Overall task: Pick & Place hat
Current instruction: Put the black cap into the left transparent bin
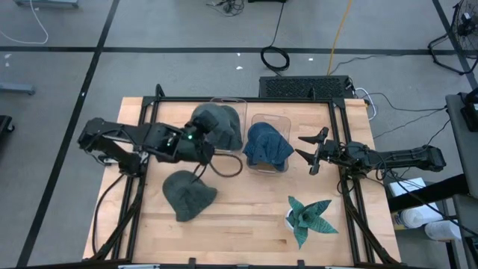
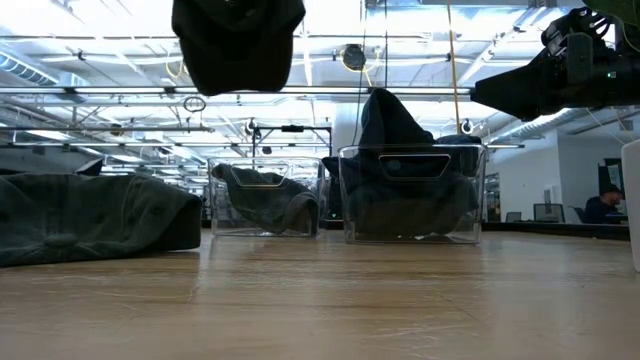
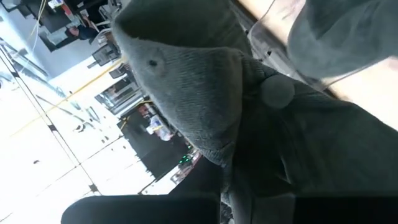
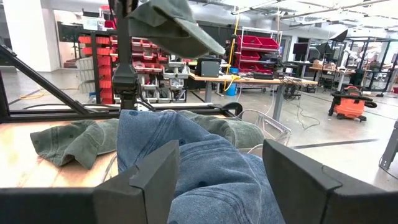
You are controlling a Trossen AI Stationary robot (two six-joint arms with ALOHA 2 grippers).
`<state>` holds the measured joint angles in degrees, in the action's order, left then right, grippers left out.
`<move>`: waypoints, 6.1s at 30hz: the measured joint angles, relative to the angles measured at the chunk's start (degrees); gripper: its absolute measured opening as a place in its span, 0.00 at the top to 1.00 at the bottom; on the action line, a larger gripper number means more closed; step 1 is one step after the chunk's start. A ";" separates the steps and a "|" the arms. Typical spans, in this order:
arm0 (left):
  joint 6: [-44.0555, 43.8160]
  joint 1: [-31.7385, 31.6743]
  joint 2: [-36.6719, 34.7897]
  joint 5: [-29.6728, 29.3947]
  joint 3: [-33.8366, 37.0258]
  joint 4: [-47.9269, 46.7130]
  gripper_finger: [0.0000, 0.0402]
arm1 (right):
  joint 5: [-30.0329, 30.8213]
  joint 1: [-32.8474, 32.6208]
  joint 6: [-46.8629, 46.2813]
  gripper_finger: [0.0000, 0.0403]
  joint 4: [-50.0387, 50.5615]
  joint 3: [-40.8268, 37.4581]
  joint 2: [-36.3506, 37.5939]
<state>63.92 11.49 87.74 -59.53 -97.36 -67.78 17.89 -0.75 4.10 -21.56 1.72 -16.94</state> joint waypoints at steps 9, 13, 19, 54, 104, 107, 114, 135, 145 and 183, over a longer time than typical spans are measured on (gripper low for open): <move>8.63 -7.47 0.00 4.39 0.25 4.88 0.99 | 0.00 0.02 0.00 0.45 0.00 -0.01 0.00; 13.11 -10.47 0.80 6.29 1.75 8.08 0.99 | 0.00 0.00 0.00 0.45 0.00 0.00 0.01; 20.60 -13.92 3.94 8.04 6.76 16.65 0.99 | 0.01 0.00 0.00 0.45 0.07 -0.01 0.00; 47.39 -13.67 9.01 5.50 36.04 54.46 0.99 | 0.00 0.02 0.00 0.45 0.10 -0.02 -0.99; 44.97 -14.89 9.01 11.49 40.63 57.37 0.36 | 0.00 0.00 0.00 0.45 0.02 0.00 -0.99; 44.87 -14.88 9.01 10.00 40.63 58.93 0.33 | 0.00 0.00 0.00 0.45 0.02 0.00 -0.99; 44.08 -14.38 8.80 3.27 39.31 66.68 0.34 | 0.00 0.00 0.00 0.45 0.02 0.00 -0.99; 25.73 -10.66 -6.40 0.08 31.40 67.23 0.35 | 0.00 0.00 0.00 0.45 0.04 -0.02 -1.08; 3.85 -7.61 -9.87 -7.74 22.81 61.86 0.37 | 0.00 0.02 0.00 0.45 0.05 -0.01 -1.10; -106.65 -2.04 -10.08 49.48 -4.26 3.68 0.37 | 0.00 0.00 0.00 0.45 0.00 0.00 -1.10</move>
<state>-42.73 9.45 77.67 -10.05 -101.62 -64.10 17.89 -0.75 4.10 -21.55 1.71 -18.04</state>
